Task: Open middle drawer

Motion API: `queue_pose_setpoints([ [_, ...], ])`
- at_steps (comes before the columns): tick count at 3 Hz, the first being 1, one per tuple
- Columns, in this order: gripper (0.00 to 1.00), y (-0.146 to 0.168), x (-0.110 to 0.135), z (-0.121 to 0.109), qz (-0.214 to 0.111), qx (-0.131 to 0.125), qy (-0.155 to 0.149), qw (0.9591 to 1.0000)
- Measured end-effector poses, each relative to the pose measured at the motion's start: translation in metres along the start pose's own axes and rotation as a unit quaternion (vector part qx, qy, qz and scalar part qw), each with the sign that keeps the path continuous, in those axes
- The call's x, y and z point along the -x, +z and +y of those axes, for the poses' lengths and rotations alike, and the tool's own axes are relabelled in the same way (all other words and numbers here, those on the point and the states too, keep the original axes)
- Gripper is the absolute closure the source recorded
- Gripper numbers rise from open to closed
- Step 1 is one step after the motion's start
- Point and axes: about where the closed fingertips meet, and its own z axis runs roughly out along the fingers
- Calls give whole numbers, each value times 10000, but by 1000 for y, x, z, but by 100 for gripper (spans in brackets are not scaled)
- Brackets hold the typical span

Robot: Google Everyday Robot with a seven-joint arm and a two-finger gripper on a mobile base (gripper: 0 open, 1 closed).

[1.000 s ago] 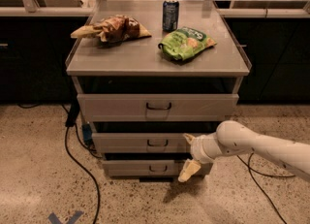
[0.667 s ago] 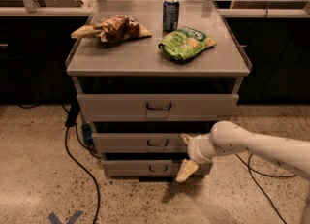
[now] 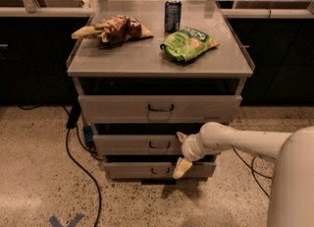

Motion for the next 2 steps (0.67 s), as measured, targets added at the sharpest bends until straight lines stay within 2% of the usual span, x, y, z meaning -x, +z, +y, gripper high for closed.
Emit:
queue_pose_setpoints([
  [1, 0, 23, 1, -14, -21, -27, -74, 10000],
  [2, 0, 39, -7, -28, -322, 188, 175, 9991],
])
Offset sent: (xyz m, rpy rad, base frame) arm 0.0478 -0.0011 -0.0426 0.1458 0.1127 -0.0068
